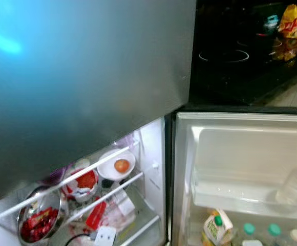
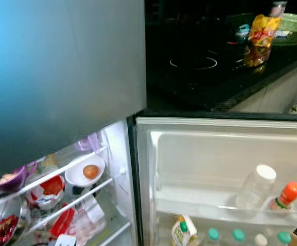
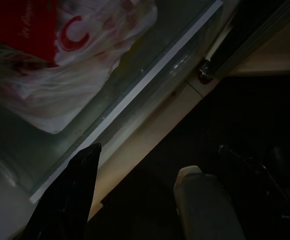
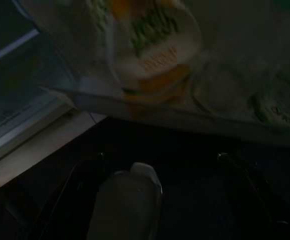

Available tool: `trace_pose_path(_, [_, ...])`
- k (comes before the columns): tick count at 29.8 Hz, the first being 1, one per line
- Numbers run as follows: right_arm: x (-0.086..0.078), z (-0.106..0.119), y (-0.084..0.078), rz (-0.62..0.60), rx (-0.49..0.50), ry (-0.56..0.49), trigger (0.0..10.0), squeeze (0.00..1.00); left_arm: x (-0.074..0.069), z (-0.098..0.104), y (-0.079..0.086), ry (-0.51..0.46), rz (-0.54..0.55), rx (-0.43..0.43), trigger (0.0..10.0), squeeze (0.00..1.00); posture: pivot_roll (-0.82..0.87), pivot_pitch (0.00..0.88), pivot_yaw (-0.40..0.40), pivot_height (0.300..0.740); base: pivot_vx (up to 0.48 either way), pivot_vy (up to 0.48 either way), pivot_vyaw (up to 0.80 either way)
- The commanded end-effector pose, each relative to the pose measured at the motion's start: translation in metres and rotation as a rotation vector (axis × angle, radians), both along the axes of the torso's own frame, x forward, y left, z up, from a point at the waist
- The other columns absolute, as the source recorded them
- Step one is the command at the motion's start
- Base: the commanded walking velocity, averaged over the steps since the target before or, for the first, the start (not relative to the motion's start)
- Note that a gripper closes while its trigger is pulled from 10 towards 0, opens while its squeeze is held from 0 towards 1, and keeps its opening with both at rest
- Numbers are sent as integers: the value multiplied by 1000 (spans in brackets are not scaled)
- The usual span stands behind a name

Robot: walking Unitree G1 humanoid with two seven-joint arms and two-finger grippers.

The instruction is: Restocking fridge

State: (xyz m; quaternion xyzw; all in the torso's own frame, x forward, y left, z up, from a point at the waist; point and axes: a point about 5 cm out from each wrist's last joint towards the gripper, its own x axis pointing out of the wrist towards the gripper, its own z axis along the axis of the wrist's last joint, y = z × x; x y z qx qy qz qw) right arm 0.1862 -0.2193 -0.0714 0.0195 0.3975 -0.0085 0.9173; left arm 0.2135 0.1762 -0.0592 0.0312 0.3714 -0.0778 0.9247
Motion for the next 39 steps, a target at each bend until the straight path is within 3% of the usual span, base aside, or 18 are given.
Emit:
trace_pose_path(1, [-5,-3,3,1,13,12,10000,0,-5,-3,0,13,-19,11,10000,0,-66,85,23,679,0,0,0])
trace_pose_path(20, [-4,-1,-1,5,12,2,10000,0,-8,-6,-4,17,-43,-2,10000,0,-65,88,20,739,0,0,0])
trace_pose_path(34, [-5,-1,0,1,31,-22,10000,0,-4,-3,-5,-14,-41,-18,10000,0,-64,94,24,740,0,0,0])
trace_pose_path(39, [-5,-2,3,12,33,-14,10000,0,-2,-2,-5,-23,-40,-34,10000,0,-63,93,24,740,0,-458,0])
